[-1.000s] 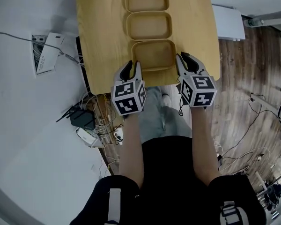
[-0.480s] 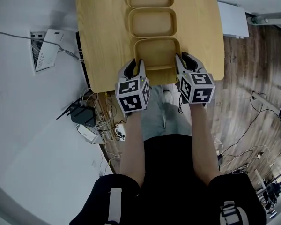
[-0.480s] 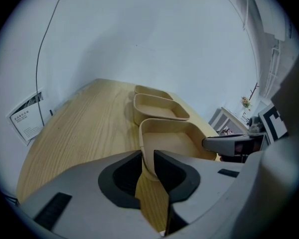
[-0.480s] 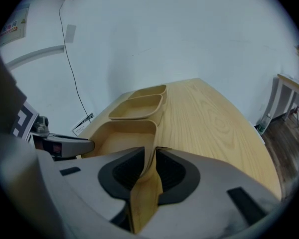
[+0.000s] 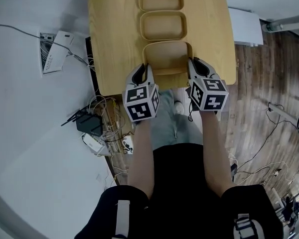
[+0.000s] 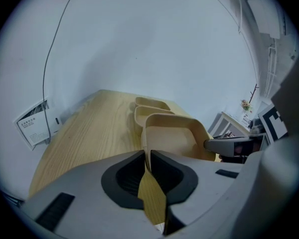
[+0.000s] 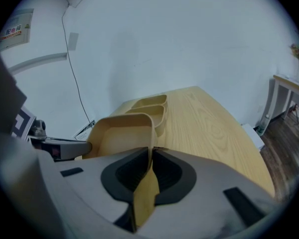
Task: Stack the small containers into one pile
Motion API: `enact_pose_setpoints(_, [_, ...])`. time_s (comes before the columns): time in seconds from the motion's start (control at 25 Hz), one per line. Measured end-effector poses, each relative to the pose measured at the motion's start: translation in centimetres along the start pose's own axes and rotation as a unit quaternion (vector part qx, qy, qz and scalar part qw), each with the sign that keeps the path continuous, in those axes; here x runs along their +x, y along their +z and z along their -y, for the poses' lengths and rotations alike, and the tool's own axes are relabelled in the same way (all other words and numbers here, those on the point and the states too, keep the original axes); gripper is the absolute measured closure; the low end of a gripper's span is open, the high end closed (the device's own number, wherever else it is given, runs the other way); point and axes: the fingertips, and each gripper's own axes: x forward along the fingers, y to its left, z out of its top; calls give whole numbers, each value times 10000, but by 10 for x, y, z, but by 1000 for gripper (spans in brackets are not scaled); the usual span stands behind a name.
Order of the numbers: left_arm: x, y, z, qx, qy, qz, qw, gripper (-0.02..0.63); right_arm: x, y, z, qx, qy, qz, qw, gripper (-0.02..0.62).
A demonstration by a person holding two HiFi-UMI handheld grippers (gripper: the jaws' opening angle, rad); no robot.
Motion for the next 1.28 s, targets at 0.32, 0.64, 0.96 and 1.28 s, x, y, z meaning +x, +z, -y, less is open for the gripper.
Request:
enact_pose_setpoints(0.32, [-29,20,15,79,19,436,9990,571,-30,19,-6,-118,90,380,9992,561])
enact_pose_setpoints(0.64, [-44,57,27,256,-38,785,9966,568,-46,60,-8,-177,68,778,9968,565])
enact_pose_setpoints(0.96, [-35,90,17,290,-41,900,9955,568,-30,89,-12,-182,79,850,9962,565])
enact_pose_setpoints(1.28, [-2,110,0,312,-117,699,9970,568,4,104,-9,-57,-12,726,9973,565])
